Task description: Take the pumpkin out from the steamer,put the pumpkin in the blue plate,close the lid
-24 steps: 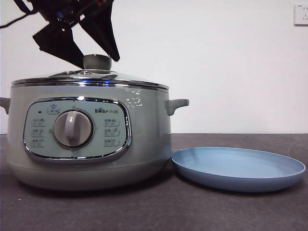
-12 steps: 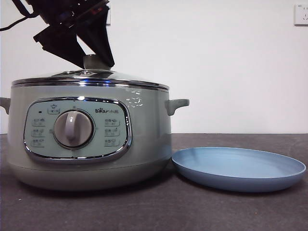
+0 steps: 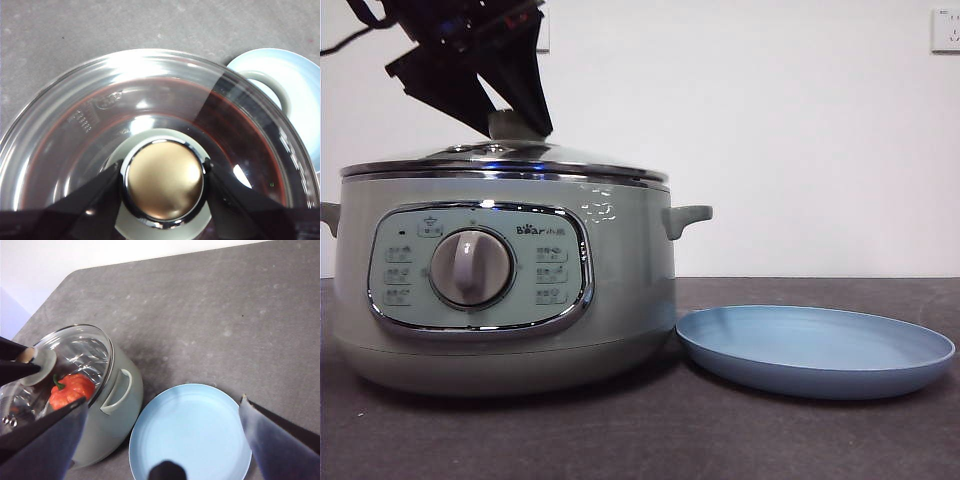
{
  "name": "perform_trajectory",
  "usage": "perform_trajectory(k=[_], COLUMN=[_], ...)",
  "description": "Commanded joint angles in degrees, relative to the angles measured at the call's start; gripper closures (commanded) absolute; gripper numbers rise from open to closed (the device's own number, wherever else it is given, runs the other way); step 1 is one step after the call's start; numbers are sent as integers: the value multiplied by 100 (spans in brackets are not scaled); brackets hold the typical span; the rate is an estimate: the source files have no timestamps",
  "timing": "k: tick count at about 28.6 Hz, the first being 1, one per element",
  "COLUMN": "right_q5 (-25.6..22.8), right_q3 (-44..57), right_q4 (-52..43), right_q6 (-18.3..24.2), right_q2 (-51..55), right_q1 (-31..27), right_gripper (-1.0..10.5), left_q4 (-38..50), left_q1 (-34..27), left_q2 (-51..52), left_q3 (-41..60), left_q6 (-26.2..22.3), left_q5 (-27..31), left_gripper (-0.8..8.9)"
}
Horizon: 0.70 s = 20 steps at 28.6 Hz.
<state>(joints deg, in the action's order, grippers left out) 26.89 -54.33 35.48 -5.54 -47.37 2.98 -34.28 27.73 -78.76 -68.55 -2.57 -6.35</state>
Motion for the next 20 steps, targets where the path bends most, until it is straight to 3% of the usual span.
perform_trajectory(k=[1,7,15,20], right_q5=[20,24,-37,-404], right_q3=[-24,-28,-203,-944], right_q4=[-85,-251,-763,-658], right_q6=[9,7,74,350], right_q2=[-70,-380,-1329,-2326], right_q1=[114,516,1788,2575], right_gripper=[445,445,448,446], left_q4=[114,94,-415,-798], left_q1=[7,7,7,7], left_q2=[446,1266,2437,3077], left_q3=[-175,-203,-203,-203], left_q6=[-92,-68,-68,-68], left_q5=[42,238,1333,2068], left_gripper=[822,822,822,821])
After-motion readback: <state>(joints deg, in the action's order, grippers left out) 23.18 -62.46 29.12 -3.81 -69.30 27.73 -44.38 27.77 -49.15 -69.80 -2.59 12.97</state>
